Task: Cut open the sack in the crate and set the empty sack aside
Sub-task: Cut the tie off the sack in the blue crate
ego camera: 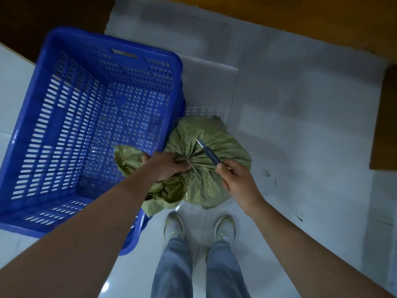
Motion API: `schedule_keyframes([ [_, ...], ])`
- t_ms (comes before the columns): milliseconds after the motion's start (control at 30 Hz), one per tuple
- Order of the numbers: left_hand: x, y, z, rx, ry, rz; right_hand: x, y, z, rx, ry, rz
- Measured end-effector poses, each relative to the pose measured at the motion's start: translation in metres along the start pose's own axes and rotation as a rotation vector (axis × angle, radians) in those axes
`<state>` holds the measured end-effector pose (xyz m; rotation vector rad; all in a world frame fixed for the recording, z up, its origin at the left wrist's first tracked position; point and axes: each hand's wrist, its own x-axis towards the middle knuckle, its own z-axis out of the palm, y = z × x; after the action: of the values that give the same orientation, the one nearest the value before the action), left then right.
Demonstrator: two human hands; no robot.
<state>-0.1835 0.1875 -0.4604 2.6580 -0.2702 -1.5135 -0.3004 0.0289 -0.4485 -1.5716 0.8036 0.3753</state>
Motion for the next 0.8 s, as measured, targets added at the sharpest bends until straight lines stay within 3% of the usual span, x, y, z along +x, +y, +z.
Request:
schedule_keyframes([
  [233, 0.002, -0.004, 0.027, -0.367, 0.212, 0.051, 0.01, -0.006, 0.007, 0.022, -0.06, -0.02],
  [433, -0.002, -0.01, 0.034, -1.007, 0.045, 0.004, 0.015, -0.017, 0.007, -0.071, -0.177, -0.003],
  [600, -0.007, -0.006, 0.037, -1.275, -0.008, -0.064, 0.032, -0.035, 0.013, -0.231, -0.195, -0.032],
  [667, -0.005, -0.004, 0.039, -1.317, 0.013, -0.091, 0.039, -0.044, 0.016, -0.276, -0.184, -0.096],
  [800, 0.003, -0.001, 0.043, -1.102, 0.125, -0.086, 0.047, -0.057, 0.021, -0.325, -0.241, -0.166],
])
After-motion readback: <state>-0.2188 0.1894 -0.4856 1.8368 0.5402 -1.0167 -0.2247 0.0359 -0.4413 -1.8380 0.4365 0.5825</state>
